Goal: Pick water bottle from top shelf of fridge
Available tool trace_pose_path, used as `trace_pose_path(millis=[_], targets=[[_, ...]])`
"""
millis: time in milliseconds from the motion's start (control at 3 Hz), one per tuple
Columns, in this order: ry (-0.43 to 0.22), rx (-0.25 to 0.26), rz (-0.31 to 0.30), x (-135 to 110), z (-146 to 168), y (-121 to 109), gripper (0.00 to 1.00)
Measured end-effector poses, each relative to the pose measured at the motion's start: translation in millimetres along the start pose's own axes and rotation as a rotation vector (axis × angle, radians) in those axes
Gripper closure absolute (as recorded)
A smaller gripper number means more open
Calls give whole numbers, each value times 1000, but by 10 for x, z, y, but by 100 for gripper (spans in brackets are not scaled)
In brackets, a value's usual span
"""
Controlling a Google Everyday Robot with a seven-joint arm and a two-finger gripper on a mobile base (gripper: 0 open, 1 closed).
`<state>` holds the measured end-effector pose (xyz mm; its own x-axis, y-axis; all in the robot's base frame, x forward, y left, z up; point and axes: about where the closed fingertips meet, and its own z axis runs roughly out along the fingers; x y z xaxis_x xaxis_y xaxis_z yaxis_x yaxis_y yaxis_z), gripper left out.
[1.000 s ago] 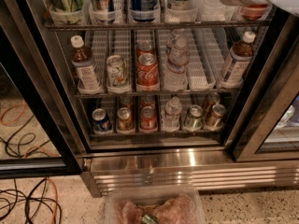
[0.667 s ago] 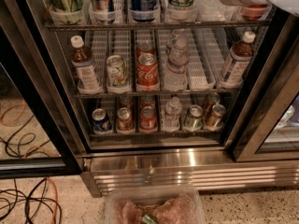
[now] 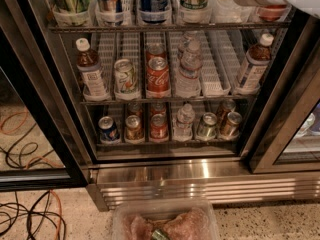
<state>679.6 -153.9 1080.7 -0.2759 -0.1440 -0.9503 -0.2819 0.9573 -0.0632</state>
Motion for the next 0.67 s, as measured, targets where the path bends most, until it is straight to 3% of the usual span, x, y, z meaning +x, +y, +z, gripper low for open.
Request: trace_pose_path(millis=[667], targets=[[-37,7,-21,-148,13,22,100]])
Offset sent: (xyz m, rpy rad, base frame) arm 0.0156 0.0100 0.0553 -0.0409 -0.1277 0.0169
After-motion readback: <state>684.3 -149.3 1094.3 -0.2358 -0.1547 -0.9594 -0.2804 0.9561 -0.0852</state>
